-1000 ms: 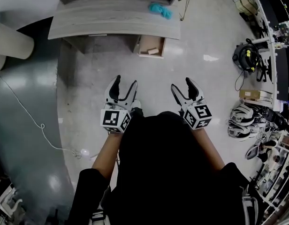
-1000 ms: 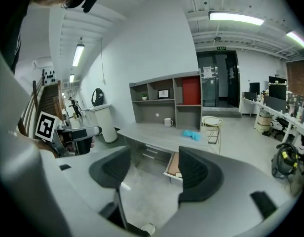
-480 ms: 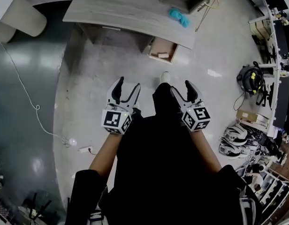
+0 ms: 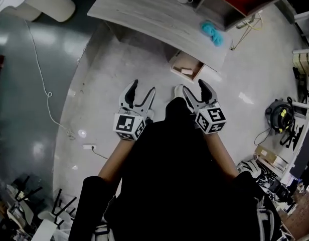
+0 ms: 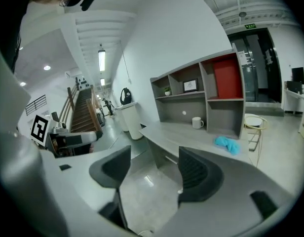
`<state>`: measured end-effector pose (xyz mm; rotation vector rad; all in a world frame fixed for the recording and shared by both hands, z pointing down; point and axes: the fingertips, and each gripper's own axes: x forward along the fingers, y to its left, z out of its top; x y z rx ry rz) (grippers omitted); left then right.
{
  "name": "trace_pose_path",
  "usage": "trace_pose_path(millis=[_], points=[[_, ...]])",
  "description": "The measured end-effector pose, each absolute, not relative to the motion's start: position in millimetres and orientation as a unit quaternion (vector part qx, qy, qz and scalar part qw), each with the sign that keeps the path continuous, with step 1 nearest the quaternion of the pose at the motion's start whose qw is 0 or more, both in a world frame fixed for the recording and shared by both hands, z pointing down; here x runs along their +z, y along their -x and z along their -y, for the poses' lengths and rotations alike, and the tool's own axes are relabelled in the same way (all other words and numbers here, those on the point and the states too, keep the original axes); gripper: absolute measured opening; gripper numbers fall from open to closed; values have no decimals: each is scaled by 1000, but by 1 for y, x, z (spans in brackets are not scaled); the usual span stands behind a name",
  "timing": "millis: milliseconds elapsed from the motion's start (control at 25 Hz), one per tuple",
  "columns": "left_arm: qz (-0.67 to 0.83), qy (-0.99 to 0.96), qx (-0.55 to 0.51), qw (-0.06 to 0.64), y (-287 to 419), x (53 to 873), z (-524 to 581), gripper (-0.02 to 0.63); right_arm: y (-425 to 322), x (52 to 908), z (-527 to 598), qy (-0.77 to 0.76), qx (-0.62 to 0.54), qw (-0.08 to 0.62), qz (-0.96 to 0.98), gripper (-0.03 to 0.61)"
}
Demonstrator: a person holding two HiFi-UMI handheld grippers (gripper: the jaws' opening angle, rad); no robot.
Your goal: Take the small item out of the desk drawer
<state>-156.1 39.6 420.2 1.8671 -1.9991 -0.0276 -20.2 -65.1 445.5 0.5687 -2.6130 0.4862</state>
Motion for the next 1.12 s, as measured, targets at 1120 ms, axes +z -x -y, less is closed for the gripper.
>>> trace_pose_path(millis=[1120], points=[[768, -591, 34, 244, 113, 467, 186, 256, -3, 485, 330, -101, 203, 232, 946, 285]])
